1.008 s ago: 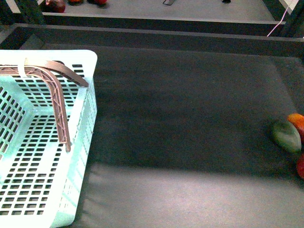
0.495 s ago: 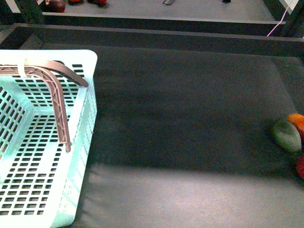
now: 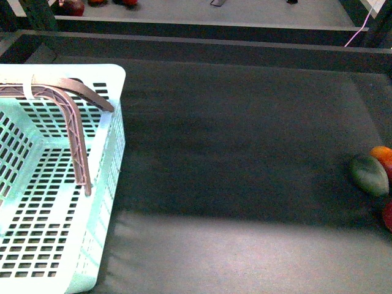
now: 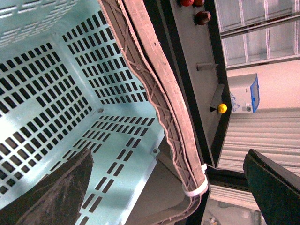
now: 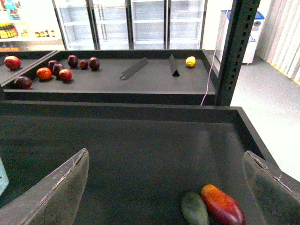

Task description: Pick apple with right arm and hold basket with left

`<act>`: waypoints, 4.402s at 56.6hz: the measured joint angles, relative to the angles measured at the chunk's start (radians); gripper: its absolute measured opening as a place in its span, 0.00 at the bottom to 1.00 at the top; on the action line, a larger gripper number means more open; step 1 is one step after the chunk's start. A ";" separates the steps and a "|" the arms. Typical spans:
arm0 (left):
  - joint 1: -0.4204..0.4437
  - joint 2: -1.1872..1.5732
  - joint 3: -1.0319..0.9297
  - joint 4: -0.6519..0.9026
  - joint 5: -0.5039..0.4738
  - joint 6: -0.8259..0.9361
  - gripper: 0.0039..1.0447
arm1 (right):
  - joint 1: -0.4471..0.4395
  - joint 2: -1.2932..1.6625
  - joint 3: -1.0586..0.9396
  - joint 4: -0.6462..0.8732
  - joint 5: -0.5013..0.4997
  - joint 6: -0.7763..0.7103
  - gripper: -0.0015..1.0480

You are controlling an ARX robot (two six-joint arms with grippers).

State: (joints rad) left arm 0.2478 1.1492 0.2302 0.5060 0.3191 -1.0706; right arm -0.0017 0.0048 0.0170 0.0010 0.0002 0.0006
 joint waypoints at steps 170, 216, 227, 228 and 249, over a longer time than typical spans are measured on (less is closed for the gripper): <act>-0.912 0.353 0.680 -0.277 -0.232 -0.131 0.15 | 0.000 0.000 0.000 0.000 0.000 0.000 0.92; -0.913 0.353 0.680 -0.277 -0.225 -0.130 0.15 | 0.000 0.000 0.000 0.000 0.000 0.000 0.92; -0.913 0.353 0.682 -0.276 -0.225 -0.129 0.15 | 0.010 0.239 0.130 -0.335 0.258 0.156 0.92; -0.913 0.353 0.682 -0.276 -0.224 -0.129 0.15 | -0.005 0.268 0.132 -0.347 0.257 0.166 0.92; -0.914 0.356 0.682 -0.276 -0.225 -0.128 0.15 | -0.323 0.802 0.130 0.095 0.028 0.032 0.92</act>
State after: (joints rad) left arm -0.6659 1.5055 0.9123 0.2298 0.0940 -1.1984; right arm -0.3252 0.8066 0.1471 0.0963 0.0284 0.0326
